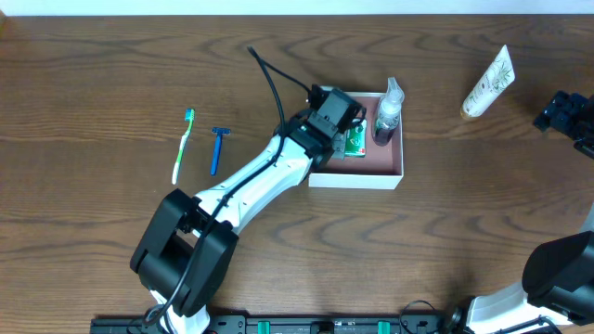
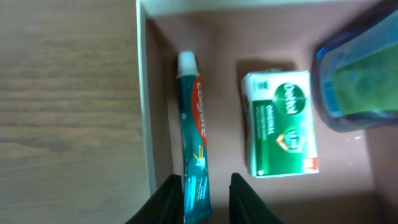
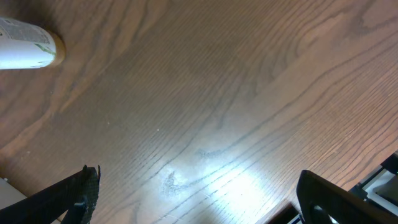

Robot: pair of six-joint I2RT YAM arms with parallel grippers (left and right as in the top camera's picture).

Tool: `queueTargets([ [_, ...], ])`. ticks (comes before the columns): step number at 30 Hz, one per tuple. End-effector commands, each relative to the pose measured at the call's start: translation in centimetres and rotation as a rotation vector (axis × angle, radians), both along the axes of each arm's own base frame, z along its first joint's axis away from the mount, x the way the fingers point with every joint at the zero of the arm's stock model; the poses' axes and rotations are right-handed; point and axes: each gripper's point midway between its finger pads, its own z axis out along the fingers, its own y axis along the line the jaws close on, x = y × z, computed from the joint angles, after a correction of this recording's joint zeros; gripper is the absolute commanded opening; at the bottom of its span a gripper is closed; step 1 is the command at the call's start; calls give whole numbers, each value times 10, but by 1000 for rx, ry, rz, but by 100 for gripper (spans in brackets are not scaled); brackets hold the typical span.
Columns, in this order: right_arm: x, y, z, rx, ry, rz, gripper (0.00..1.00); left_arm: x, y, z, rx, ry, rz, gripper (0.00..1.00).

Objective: Pack container
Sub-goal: 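Carry the toothpaste right and lower it into the box's left side, then open the left gripper and move it back over the blue razor, then lower the left gripper onto the blue razor handle and grasp it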

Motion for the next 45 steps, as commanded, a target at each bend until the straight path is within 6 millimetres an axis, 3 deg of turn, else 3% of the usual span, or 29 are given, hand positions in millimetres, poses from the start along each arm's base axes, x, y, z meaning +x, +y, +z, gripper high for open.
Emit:
queueTargets([
  [1,-1,-2,0,-2,-3,-19,99,13,-5,72,-52,-117,-12,33],
  [5,-1,-2,0,-2,-3,-19,99,4,9,128,-45,-171,-52,42],
  [7,-1,-2,0,-2,-3,-19,99,0,29,145,-29,-188,-39,43],
  [9,-1,-2,0,-2,-3,-19,99,-1,65,151,14,-173,30,43],
  [15,-1,-2,0,-2,-3,-19,99,-4,174,123,123,12,240,43],
  [19,-1,-2,0,-2,-3,-19,99,-3,206,95,118,113,212,48],
  [28,-1,-2,0,-2,-3,-19,99,2,240,28,157,262,176,56],
  [33,-1,-2,0,-2,-3,-19,99,2,230,-3,124,350,91,57],
  [45,-1,-2,0,-2,-3,-19,99,3,234,-60,143,473,89,57],
])
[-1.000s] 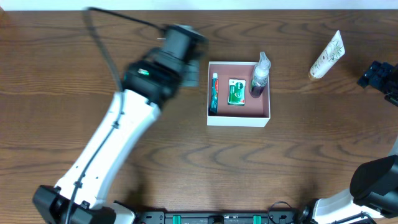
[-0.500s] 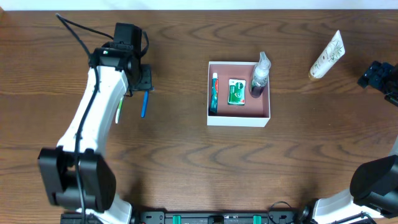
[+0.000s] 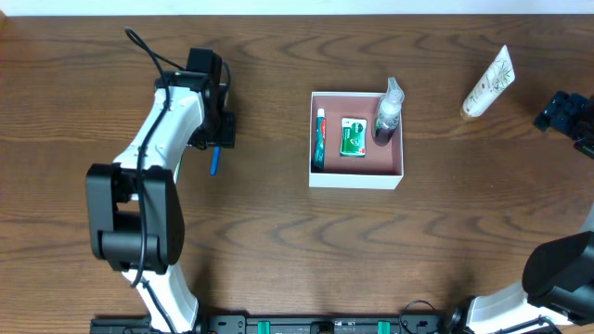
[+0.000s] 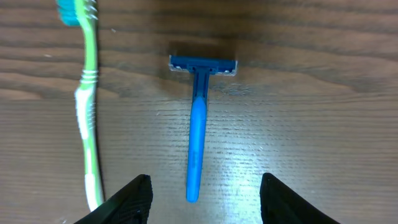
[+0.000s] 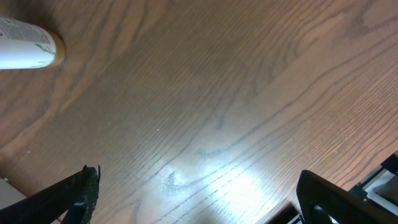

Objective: Pack container
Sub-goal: 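Lower the left gripper onto the blue razor handle and grasp it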

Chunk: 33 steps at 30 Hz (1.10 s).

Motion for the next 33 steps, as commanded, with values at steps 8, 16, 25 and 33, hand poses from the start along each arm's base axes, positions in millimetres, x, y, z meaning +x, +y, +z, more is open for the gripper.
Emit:
queueTargets([
  [8,-1,-2,0,-2,-3,-19,99,-5,8,-29,-5,73,6,57],
  [16,-1,-2,0,-2,-3,-19,99,2,14,-34,-7,58,21,57],
  [25,-1,-2,0,-2,-3,-19,99,1,5,-43,-61,75,-2,57],
  [33,-1,-2,0,-2,-3,-19,99,4,2,-45,-82,69,-4,57],
])
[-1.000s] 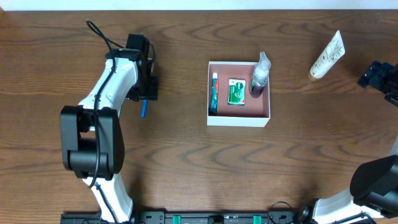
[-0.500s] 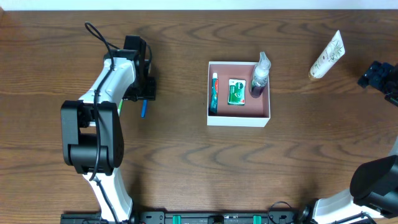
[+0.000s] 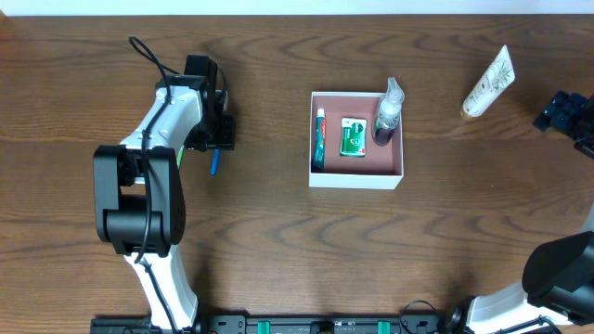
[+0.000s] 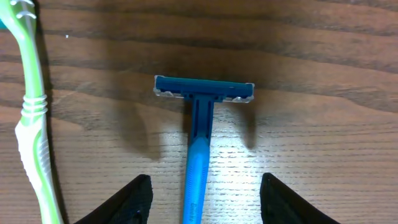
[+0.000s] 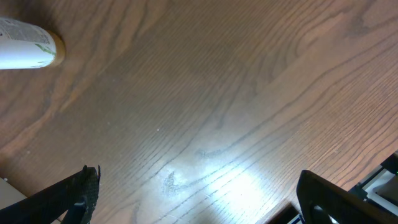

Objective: Pack container
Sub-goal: 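Lower the left gripper onto the blue razor handle and grasp it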

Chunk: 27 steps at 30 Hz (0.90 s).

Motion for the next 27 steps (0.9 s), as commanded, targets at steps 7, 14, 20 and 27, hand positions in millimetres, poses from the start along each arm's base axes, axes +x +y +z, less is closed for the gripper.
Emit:
queueTargets([
  [7,-1,-2,0,-2,-3,-19,99,-4,0,-10,-13,28,-13,57],
  [14,-1,-2,0,-2,-3,-19,99,-3,0,-11,-11,28,-13,57],
  [20,-1,-2,0,-2,-3,-19,99,-3,0,-13,-10,30,-13,57],
  [27,-1,-2,0,-2,-3,-19,99,-4,0,-17,-9,39,-12,57],
])
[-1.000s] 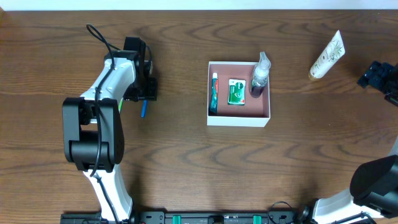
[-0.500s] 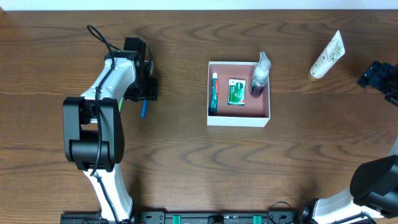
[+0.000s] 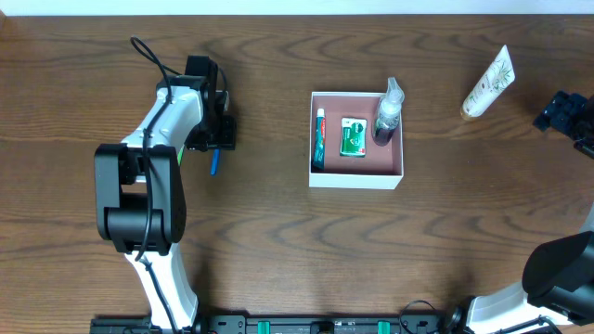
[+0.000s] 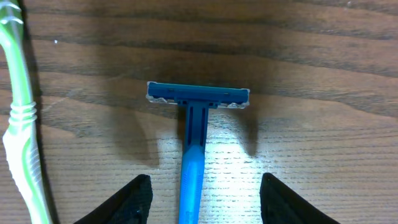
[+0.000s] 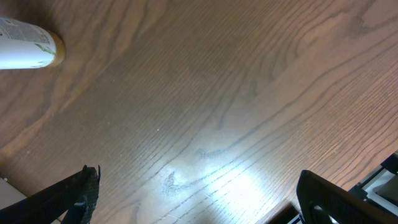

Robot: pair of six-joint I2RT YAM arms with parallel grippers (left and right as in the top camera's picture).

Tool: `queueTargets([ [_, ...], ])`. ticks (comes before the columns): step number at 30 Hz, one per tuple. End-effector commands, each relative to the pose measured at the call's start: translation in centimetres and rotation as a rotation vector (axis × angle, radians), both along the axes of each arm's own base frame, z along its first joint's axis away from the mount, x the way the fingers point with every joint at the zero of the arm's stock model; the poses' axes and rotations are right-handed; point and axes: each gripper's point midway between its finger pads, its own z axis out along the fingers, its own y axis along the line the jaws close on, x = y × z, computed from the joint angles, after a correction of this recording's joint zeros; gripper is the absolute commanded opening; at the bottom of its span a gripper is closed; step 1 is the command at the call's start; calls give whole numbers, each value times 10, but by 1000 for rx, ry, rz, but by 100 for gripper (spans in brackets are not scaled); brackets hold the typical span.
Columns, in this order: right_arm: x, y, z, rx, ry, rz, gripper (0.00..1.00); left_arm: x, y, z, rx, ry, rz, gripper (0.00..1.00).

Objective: Pack container
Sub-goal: 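Lower the left gripper onto the blue razor handle and grasp it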

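Note:
A white box [image 3: 356, 176] with a brownish floor holds a toothpaste tube [image 3: 320, 136], a green soap pack [image 3: 352, 135] and a dark spray bottle [image 3: 387, 113]. On the wood at the left lies a blue razor [image 4: 196, 138]. My left gripper [image 4: 202, 205] stands open low over it, a finger on each side of the handle. A green toothbrush [image 4: 22, 124] lies just left of the razor. At the far right, my right gripper [image 5: 199, 199] is open over bare wood. A cream lotion tube [image 3: 488, 82] lies near it.
The left arm [image 3: 167, 121] reaches along the table's left side. The lotion tube's cap end [image 5: 28, 50] shows at the top left of the right wrist view. The table's far edge runs along the top of the overhead view.
My left gripper has dropped slightly closer to the razor, whose head sits a little higher in the wrist view. The right arm has not moved.
At first my left gripper was in the box, its fingers at the toothpaste tube's end. Then it was open above the razor at the left, with the tube left in the box. After that it stood lower over the razor, and it is lower still now.

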Motion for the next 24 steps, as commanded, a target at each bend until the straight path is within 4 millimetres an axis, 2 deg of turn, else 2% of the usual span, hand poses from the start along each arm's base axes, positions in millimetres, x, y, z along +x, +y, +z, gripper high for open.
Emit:
queueTargets([
  [1,-1,-2,0,-2,-3,-19,99,-6,2,-13,1,39,-8,57],
  [14,-1,-2,0,-2,-3,-19,99,-8,2,-20,2,57,-8,55],
  [20,-1,-2,0,-2,-3,-19,99,-10,2,-20,2,65,-4,33],
  [22,-1,-2,0,-2,-3,-19,99,-10,2,-20,2,65,0,22],
  [24,-1,-2,0,-2,-3,-19,99,-10,2,-19,2,64,0,19],
])
